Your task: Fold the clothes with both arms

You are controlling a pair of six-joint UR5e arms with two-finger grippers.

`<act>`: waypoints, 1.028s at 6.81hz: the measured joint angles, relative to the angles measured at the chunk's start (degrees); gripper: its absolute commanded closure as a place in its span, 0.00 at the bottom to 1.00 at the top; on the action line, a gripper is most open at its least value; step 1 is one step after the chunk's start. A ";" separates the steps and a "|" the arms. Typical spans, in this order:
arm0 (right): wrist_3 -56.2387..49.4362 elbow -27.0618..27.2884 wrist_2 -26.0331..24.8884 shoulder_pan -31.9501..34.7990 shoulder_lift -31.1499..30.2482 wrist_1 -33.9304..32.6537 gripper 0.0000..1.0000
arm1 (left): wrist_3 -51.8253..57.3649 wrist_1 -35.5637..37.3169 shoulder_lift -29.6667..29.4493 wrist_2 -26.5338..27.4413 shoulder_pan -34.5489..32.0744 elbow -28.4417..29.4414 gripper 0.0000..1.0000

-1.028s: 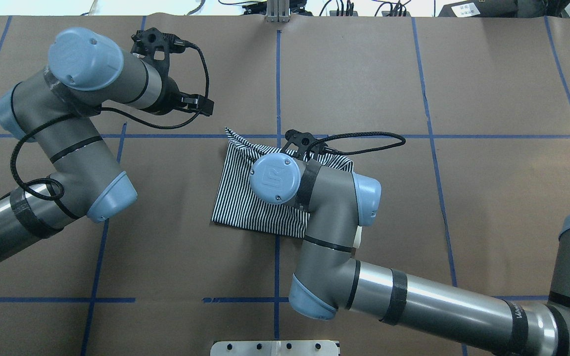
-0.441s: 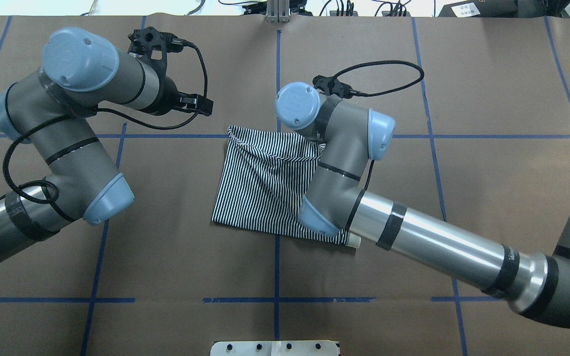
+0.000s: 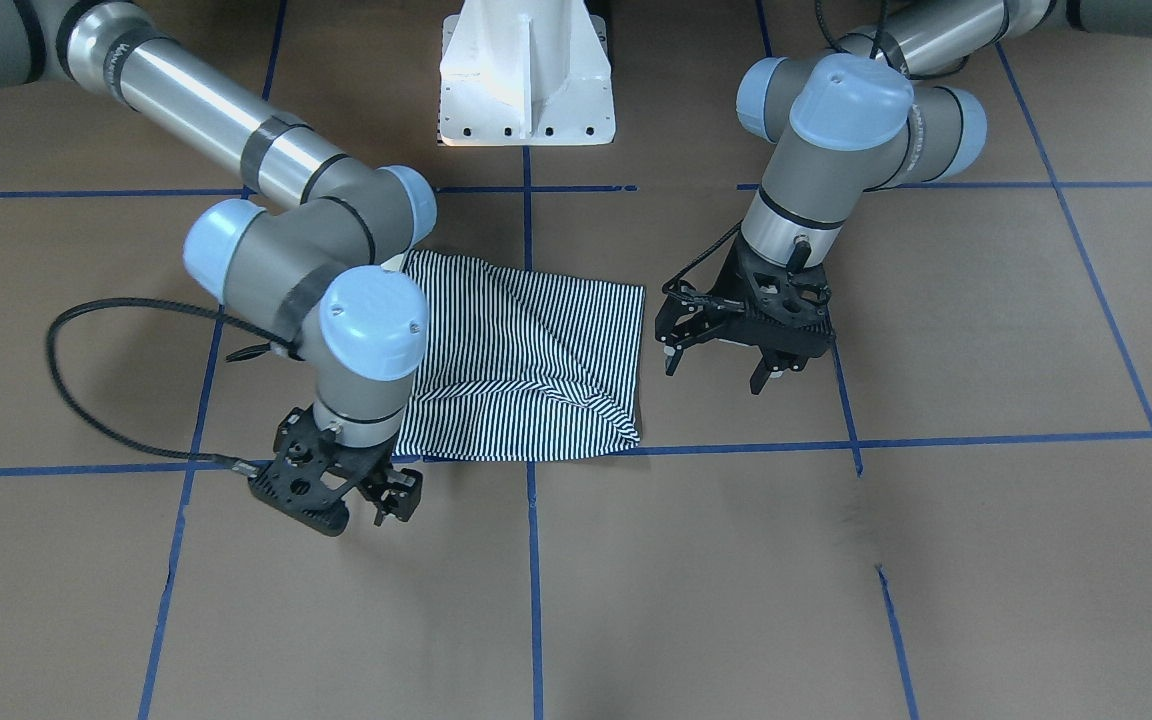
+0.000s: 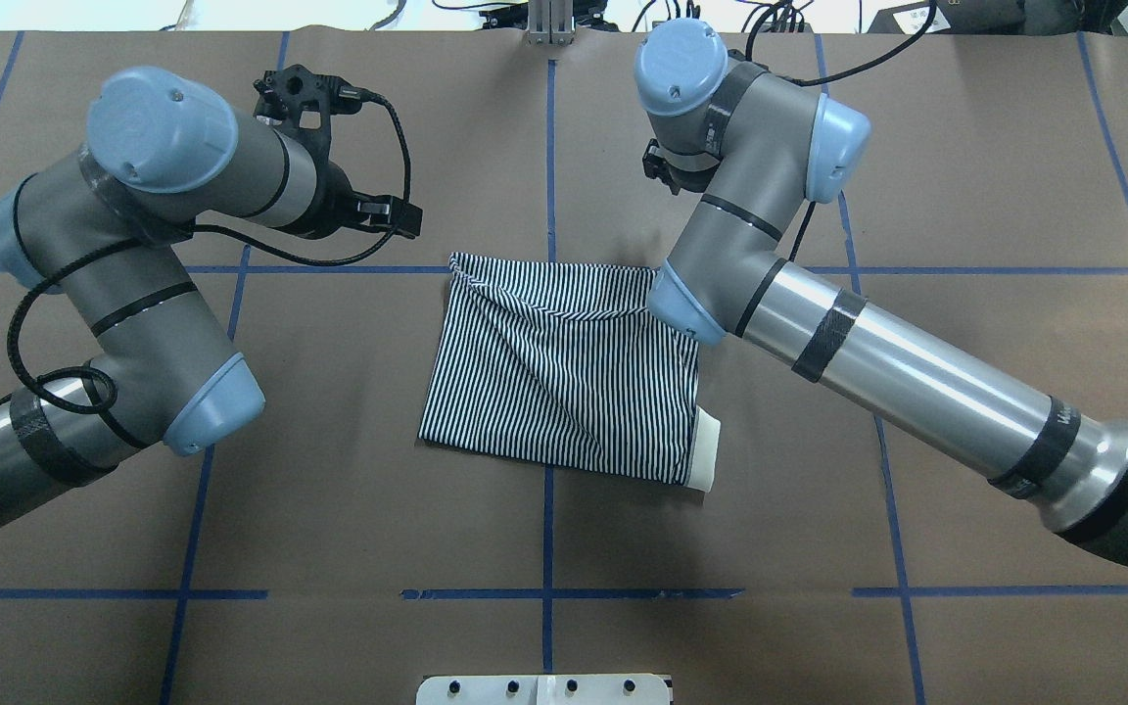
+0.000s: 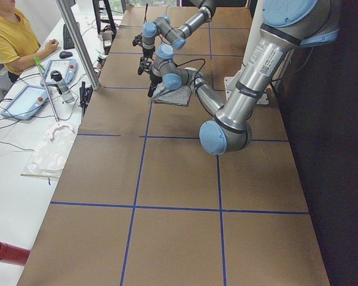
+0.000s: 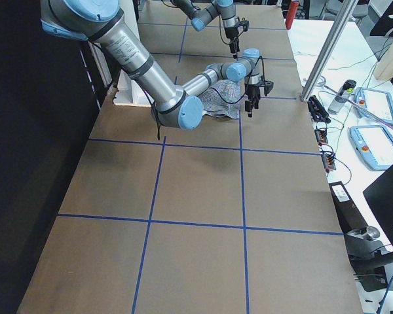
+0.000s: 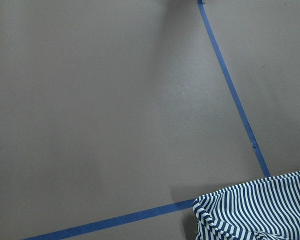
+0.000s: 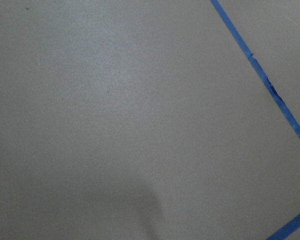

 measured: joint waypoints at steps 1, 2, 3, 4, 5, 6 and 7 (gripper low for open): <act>-4.42 3.68 2.91 1.51 -3.16 0.07 0.00 | 0.74 0.16 0.24 0.09 0.08 -0.24 0.00; -10.36 8.82 5.61 3.57 -8.14 0.09 0.00 | 3.13 0.61 1.71 0.03 0.01 -1.69 0.00; -17.99 13.31 7.99 6.50 -13.55 0.05 0.00 | 8.21 2.04 5.16 -0.11 -0.37 -5.45 0.00; -27.28 16.69 10.89 10.37 -19.14 0.04 0.00 | 15.12 5.03 9.69 -0.16 -1.85 -10.98 0.00; -37.46 19.35 14.07 14.84 -24.83 0.04 0.00 | 22.52 8.63 14.32 -0.38 -4.75 -16.64 0.00; -47.58 21.71 17.30 19.65 -30.72 0.03 0.00 | 29.86 11.30 18.43 -1.67 -8.70 -20.66 0.00; -56.68 23.79 20.78 24.53 -36.45 0.03 0.00 | 35.03 12.47 21.68 -5.13 -13.54 -22.23 0.00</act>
